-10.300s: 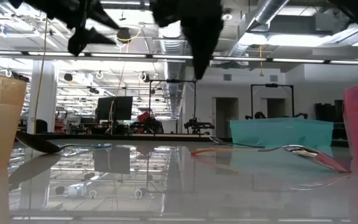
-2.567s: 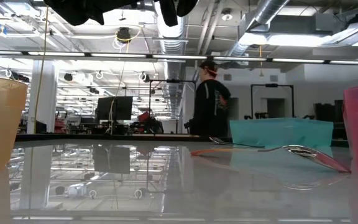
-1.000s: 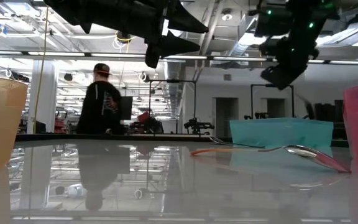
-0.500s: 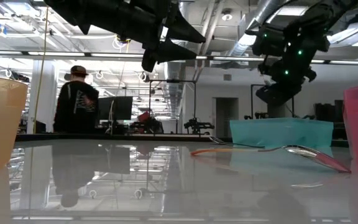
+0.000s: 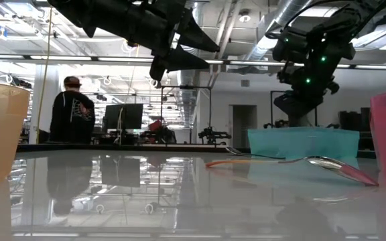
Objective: Sort silverware by color (type)
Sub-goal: Put the blue spoon into the blue bin, then put the orange spoon into the red bin
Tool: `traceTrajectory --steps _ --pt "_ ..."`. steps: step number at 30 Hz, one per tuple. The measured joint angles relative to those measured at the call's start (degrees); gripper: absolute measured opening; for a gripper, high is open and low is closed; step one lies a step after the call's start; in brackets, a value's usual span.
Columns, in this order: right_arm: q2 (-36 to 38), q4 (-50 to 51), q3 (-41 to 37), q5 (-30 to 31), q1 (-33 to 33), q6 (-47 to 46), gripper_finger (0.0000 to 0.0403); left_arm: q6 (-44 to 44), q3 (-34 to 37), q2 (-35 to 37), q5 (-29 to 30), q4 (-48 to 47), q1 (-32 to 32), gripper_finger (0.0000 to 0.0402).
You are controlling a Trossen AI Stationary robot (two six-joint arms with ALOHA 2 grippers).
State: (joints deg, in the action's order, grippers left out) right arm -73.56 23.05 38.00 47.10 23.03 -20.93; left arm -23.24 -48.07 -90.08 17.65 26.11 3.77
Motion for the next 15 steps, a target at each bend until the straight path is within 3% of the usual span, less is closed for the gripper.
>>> traceTrajectory --steps 6,15 --pt "0.0 0.0 0.0 -3.5 0.0 -0.2 0.0113 0.0 0.0 0.0 0.0 -1.0 0.0 0.0206" --pt "0.2 -0.2 0.1 -3.9 0.0 -1.5 0.0217 -0.2 0.0 0.0 0.4 -1.2 0.0 0.0206"
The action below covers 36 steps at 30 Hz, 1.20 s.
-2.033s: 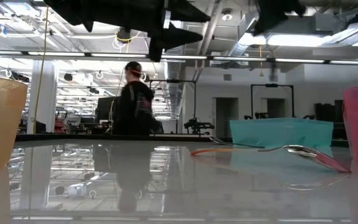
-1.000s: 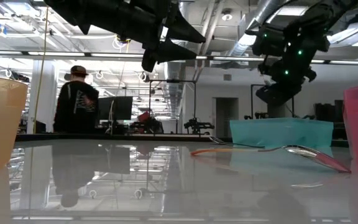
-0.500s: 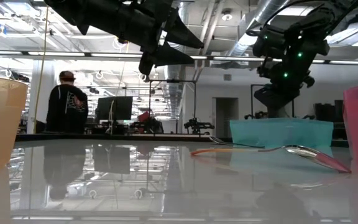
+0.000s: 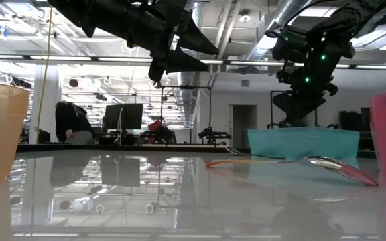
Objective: Sort silverware by color (type)
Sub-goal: Put the orange spoon into the red bin
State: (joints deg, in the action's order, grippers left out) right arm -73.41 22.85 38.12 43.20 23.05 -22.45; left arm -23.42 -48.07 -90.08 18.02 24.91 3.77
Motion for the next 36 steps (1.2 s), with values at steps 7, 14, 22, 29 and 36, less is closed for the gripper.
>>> traceTrajectory --steps 7,14,22,29,36 --pt "0.0 1.7 5.1 -3.4 -1.6 2.1 0.0232 0.6 0.0 0.0 -3.0 0.0 0.0 0.0206" --pt "0.0 10.3 16.5 -7.6 -6.8 4.9 0.0227 8.9 0.0 0.0 -18.7 0.0 1.6 0.0206" --pt "0.0 25.4 34.7 -7.7 -17.1 3.7 0.0226 13.2 0.0 0.0 -12.0 -0.4 5.3 0.0206" --pt "0.1 39.3 49.2 -7.3 -27.5 0.2 0.0226 16.5 0.0 0.0 -13.0 -3.9 6.3 0.0206" --pt "0.1 46.7 55.8 -7.0 -35.8 -6.3 0.0226 19.8 0.0 0.0 -14.7 -5.1 7.5 0.0206"
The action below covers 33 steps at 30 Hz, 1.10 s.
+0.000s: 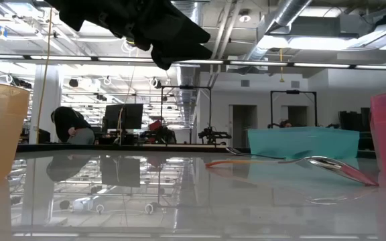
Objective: Sort silverware by color (type)
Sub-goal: Put the orange spoon into the red bin
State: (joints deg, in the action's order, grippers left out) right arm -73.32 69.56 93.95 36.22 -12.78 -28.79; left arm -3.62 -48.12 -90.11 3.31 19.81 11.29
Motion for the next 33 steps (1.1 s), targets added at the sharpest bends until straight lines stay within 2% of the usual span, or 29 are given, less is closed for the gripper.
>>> traceTrajectory --steps 4,9,15,19,30,33 --pt "0.0 1.1 0.2 0.0 -4.0 -1.2 0.0226 0.1 -0.8 0.0 0.0 -2.5 0.1 0.0206" --pt "-0.1 1.2 0.2 0.1 -7.8 -1.8 0.0226 2.9 -5.5 -2.2 -0.3 -7.5 0.2 0.0206" --pt "0.0 2.1 0.2 0.2 -10.5 -4.9 0.0226 8.4 -14.8 -10.2 -4.6 -11.9 0.3 0.0206" --pt "0.0 3.0 0.2 0.1 -12.6 -5.6 0.0226 11.6 -18.7 -14.9 -6.2 -14.3 -0.4 0.0206" --pt "-0.1 5.3 0.2 3.0 -17.1 -8.2 0.0226 12.2 -18.6 -24.8 -15.2 -11.9 -2.4 0.0206" --pt "-0.1 5.5 0.2 3.0 -17.1 -8.7 0.0226 13.9 -18.9 -27.1 -15.5 -12.4 -2.2 0.0206"
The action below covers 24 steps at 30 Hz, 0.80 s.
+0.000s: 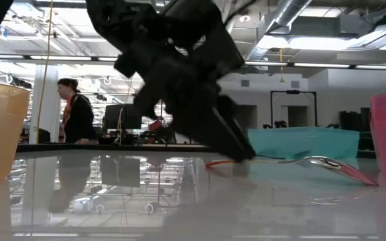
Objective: Sort silverware by color (type)
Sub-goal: Put the orange spoon into the red bin
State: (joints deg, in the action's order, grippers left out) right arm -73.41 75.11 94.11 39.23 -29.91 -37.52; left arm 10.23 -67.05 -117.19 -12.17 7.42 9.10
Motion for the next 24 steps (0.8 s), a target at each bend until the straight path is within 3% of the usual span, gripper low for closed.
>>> traceTrajectory --steps 10,14,20,24 --pt "0.0 -0.2 0.0 0.0 0.0 -0.7 0.0226 -1.1 -1.8 -4.7 2.0 1.0 -0.3 0.0196" --pt "0.0 -0.3 0.0 0.1 0.0 -0.7 0.0226 -1.6 -1.8 -4.8 2.1 0.5 -0.4 0.0144" --pt "0.0 -0.3 0.0 0.1 0.0 -0.7 0.0226 -0.9 -1.8 -4.9 4.0 0.2 -0.5 0.0023" --pt "0.0 -0.3 0.0 0.1 0.0 -0.7 0.0226 -2.4 -1.7 -4.9 5.9 0.1 -0.4 0.0012"
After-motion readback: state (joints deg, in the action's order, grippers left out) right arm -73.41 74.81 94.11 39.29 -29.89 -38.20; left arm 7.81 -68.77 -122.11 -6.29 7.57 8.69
